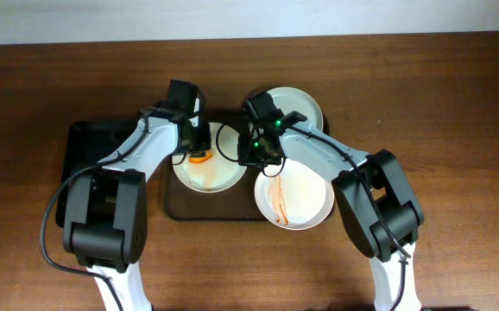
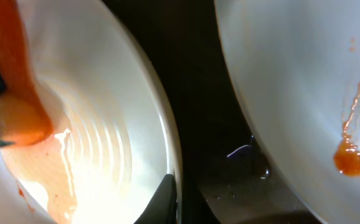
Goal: Clean dirty plates on tray and stack at the side
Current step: 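Hold the left plate rim with right gripper, scrub it with sponge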
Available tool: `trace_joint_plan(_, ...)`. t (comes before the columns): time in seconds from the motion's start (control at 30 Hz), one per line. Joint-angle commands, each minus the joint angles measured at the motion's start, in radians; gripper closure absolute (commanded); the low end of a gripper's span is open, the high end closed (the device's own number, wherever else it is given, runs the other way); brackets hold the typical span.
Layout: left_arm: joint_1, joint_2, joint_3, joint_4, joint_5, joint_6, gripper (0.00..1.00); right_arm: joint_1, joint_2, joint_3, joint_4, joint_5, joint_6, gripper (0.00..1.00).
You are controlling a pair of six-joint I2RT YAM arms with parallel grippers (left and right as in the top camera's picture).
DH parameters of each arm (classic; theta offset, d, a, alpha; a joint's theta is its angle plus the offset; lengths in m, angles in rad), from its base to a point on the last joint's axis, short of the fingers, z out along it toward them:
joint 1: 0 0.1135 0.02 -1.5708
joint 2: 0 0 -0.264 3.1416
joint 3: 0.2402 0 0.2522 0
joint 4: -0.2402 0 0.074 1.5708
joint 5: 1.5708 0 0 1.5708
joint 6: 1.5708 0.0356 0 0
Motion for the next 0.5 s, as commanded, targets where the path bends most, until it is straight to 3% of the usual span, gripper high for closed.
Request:
trace_joint_plan(0.0,0.005,0.013,-0.007,-0.098,0.251,0.129,1.0,0.008,0.027,-0.004,-0.012,0.013,-0.015,0.96)
trace_joint_plan(0.07,0.002,0.013,-0.007,-0.164,0.404,0.222,1.0,0.008,0.027,-0.004,-0.012,0.013,-0.015,0.96)
trace_joint_plan(0.17,0.002,0.013,-0.007,-0.212,0.424,0.244,1.0,0.008,0.027,-0.004,-0.012,0.013,-0.015,0.96)
trace_joint_plan(0.2,0.004,0.013,-0.007,-0.206,0.394,0.236,1.0,0.008,0.027,-0.004,-0.013,0.013,-0.015,0.96)
trace_joint_plan(0.33,0.03,0.013,-0.006,-0.205,0.04,-0.015,1.0,0.008,0.027,-0.004,-0.013,0.013,-0.015,0.96)
trace_joint_plan(0.47,0.04,0.012,0.052,-0.285,-0.03,-0.018,1.0,0.007,0.027,-0.004,-0.011,0.013,-0.015,0.96)
